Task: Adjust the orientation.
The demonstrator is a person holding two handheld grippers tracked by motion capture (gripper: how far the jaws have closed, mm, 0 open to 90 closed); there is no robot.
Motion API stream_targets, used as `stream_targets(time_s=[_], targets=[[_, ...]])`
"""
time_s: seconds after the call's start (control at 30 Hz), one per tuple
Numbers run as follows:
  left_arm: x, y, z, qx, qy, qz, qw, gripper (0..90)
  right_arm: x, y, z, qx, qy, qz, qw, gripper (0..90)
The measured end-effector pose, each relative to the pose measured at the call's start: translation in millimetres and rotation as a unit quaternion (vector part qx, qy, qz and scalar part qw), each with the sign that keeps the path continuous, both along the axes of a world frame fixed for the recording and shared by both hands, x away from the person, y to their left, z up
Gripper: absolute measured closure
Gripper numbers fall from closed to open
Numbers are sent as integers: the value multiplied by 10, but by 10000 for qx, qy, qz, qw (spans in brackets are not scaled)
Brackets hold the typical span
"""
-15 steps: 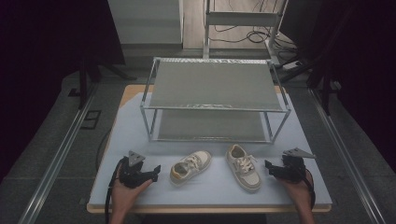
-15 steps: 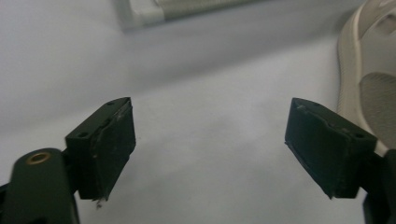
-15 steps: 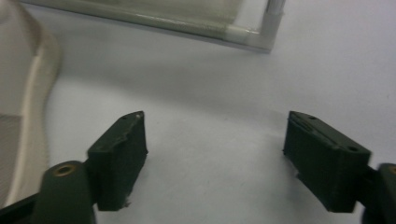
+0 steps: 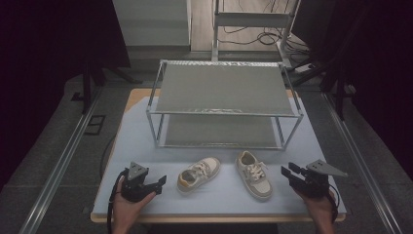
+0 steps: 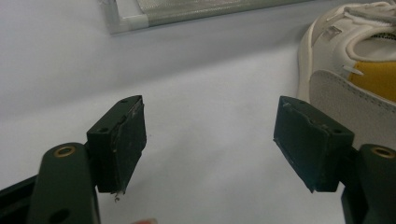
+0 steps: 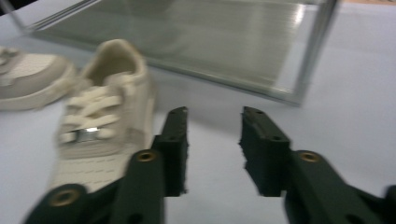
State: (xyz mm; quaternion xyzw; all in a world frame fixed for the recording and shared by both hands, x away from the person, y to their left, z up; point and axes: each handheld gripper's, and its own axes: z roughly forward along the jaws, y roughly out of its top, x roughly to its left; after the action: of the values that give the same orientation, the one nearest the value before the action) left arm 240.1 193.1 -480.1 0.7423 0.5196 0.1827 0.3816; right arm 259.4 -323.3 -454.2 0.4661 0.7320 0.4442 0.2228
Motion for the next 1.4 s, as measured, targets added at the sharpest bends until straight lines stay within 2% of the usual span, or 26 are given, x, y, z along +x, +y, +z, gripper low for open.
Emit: stream_targets(time_s=[0.03, 0.07, 0.1, 0.2, 0.27, 0.3, 0.6, 0.7, 0.8, 0.87, 0.93, 1.0, 1.03, 1.13, 1.2, 1.23, 1.3, 1.4], targets=[[1, 5, -2, -31, 32, 11, 10000, 262, -34, 57, 13, 28, 27, 161, 9999, 743], [1, 5, -2, -31, 32, 11, 10000, 267, -34, 57, 13, 28, 27, 161, 9999, 743], [5, 7, -7, -114, 49, -3, 9999, 270, -60, 107, 22, 67, 36, 307, 9995, 820], [-5, 8, 10, -219, 63, -49, 9997, 286, -98, 186, 38, 116, 64, 553, 9984, 874], [-11, 5, 20, -247, 48, -64, 9997, 286, -114, 218, 47, 133, 62, 610, 9980, 880], [-20, 2, 34, -257, 41, -76, 9996, 287, -147, 287, 66, 136, 22, 733, 9972, 881], [-92, -34, 153, -425, -34, -249, 9988, 287, -256, 616, 92, 68, -100, 1176, 9930, 885], [-102, -65, 167, -458, -13, -329, 9984, 287, -274, 844, 61, 160, -32, 1451, 9893, 891], [-104, -91, 166, -445, 4, -366, 9983, 287, -268, 1132, 28, -67, 40, 1642, 9864, 891], [-110, -105, 170, -427, 14, -390, 9983, 287, -250, 1343, -6, -280, 47, 1662, 9857, 891], [-117, -115, 176, -437, 13, -419, 9982, 287, -198, 1520, -47, -322, 107, 1712, 9847, 891], [-119, -118, 177, -436, 12, -428, 9981, 287, -163, 1596, -71, -348, 156, 1687, 9849, 891], [-121, -121, 176, -439, 15, -434, 9981, 287, -83, 1717, -129, -405, 271, 1583, 9862, 891], [-123, -127, 168, -445, 34, -455, 9980, 287, -21, 1810, -192, -446, 352, 1444, 9879, 891], [-121, -128, 165, -449, 51, -469, 9979, 287, 37, 1946, -282, -737, 411, 1313, 9877, 891], [-122, -130, 164, -454, 55, -475, 9978, 287, 37, 1946, -282, -737, 411, 1313, 9877, 891], [-129, -132, 173, -457, 54, -479, 9978, 287, 95, 2044, -360, -946, 427, 1166, 9878, 891], [-131, -127, 179, -476, 44, -490, 9977, 287, 145, 2091, -369, -1082, 377, 1091, 9874, 891]])
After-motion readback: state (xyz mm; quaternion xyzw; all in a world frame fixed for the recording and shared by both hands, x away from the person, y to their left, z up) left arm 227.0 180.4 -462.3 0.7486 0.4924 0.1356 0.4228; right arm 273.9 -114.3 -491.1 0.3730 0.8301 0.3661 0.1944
